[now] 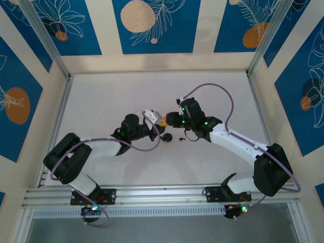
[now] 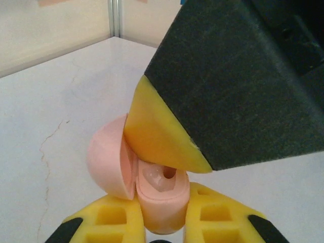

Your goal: Insert wireless bluetooth earbuds into charging case

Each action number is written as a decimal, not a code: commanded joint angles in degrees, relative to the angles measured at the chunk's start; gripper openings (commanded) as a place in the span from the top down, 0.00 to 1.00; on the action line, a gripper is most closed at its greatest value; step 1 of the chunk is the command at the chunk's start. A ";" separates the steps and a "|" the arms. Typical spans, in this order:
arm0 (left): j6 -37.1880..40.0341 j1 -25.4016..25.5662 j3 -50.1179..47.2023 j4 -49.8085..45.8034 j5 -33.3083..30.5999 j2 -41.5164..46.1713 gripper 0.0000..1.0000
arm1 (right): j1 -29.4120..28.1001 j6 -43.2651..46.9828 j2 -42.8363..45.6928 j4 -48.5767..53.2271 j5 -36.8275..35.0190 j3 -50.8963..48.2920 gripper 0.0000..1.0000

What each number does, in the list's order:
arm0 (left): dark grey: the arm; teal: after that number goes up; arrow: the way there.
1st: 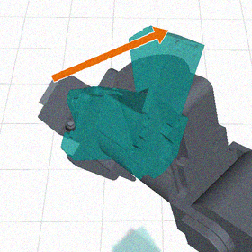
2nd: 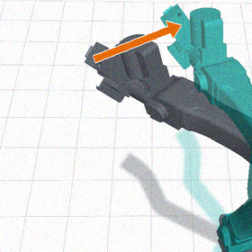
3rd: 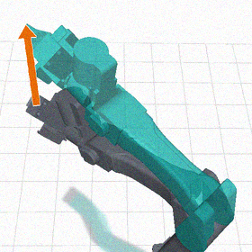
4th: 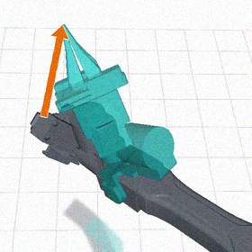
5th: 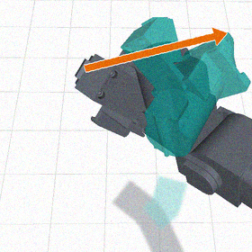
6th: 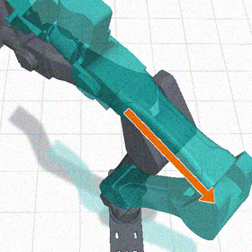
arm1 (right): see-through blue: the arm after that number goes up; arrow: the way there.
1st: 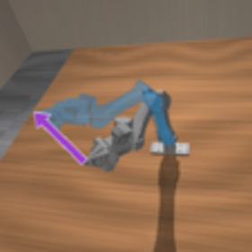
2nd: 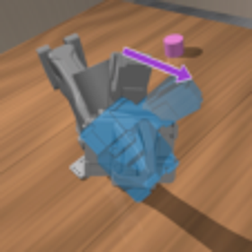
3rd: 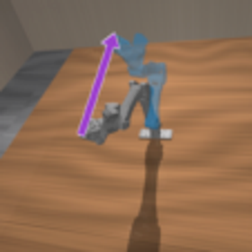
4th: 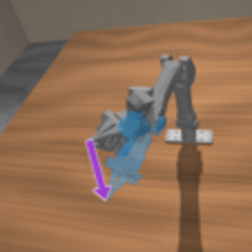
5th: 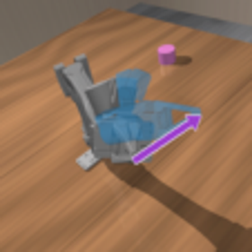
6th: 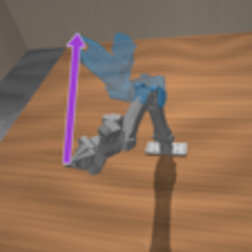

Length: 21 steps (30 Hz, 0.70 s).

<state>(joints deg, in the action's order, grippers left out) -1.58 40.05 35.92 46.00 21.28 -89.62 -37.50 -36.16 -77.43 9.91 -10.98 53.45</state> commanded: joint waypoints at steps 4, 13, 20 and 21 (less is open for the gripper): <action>0.20 0.67 0.65 1.66 0.23 1.47 0.89 | -0.21 1.33 2.41 -1.09 1.75 0.86 0.59; 0.68 0.65 0.37 1.53 0.74 1.52 0.89 | 1.84 2.70 7.21 -0.89 7.46 1.63 0.45; 1.40 0.67 -0.86 5.18 2.80 0.94 0.89 | 4.97 4.27 10.22 1.78 14.66 3.36 0.39; 1.53 0.66 -0.98 5.40 2.80 0.81 0.89 | 5.43 4.57 10.44 2.30 15.77 3.60 0.39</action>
<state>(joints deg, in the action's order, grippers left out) -1.08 40.05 35.59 47.66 22.15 -89.62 -33.21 -33.19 -68.82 10.37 -0.43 54.96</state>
